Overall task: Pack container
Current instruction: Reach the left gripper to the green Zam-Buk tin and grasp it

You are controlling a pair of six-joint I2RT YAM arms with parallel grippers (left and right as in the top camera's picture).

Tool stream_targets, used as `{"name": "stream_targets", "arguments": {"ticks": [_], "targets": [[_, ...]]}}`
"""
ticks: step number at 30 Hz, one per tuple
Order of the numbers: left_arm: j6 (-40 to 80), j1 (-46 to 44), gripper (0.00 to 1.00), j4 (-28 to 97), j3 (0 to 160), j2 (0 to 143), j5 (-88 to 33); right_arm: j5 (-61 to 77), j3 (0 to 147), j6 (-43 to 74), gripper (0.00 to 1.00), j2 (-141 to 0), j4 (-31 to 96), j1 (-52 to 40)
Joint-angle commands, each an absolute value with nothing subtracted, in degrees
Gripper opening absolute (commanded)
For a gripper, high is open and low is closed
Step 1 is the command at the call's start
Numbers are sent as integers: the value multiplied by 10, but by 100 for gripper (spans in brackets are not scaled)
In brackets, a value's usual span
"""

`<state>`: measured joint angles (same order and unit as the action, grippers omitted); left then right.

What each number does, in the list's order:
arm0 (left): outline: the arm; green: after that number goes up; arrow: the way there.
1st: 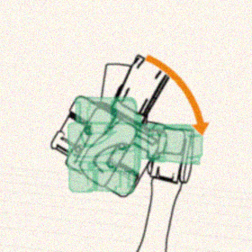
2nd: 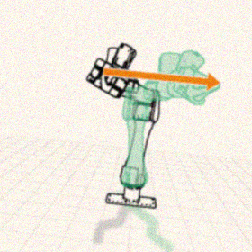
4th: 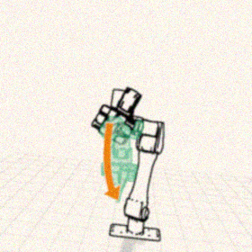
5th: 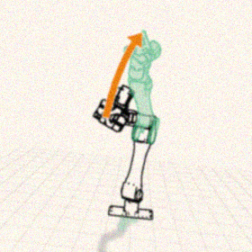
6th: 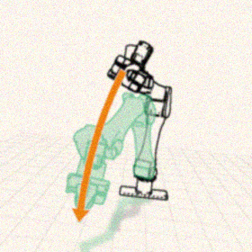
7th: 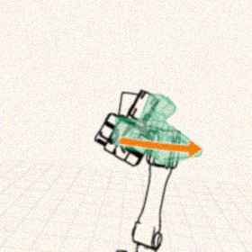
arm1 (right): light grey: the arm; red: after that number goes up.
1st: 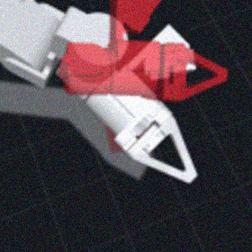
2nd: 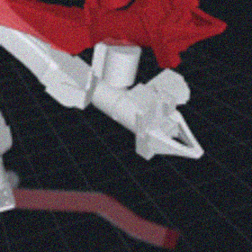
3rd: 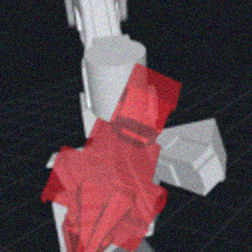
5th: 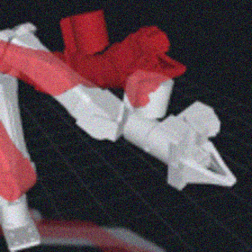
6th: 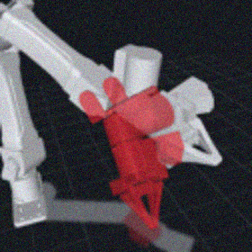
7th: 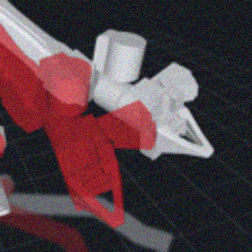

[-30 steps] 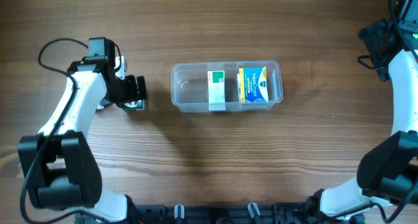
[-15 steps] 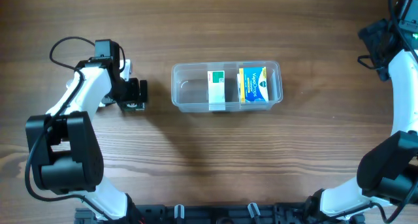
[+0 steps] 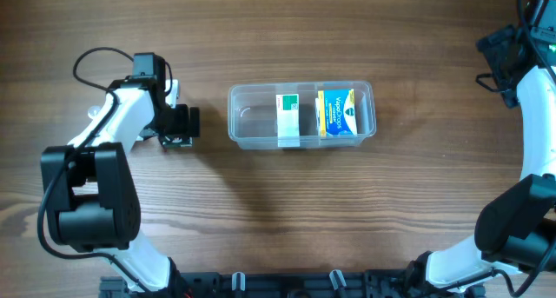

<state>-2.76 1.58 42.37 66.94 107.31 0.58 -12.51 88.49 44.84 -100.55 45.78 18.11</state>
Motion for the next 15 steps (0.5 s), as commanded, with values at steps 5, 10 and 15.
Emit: {"name": "stream_targets", "arguments": {"ticks": [5,10,15], "targets": [[-25,11,100,420,681,1095,13,-135,883,454,100,-1011,457,180],[-25,11,100,411,681,1095,13,-135,883,454,100,-1011,457,180],[-25,11,100,402,677,1096,14,-135,883,454,100,-1011,457,180]]}}
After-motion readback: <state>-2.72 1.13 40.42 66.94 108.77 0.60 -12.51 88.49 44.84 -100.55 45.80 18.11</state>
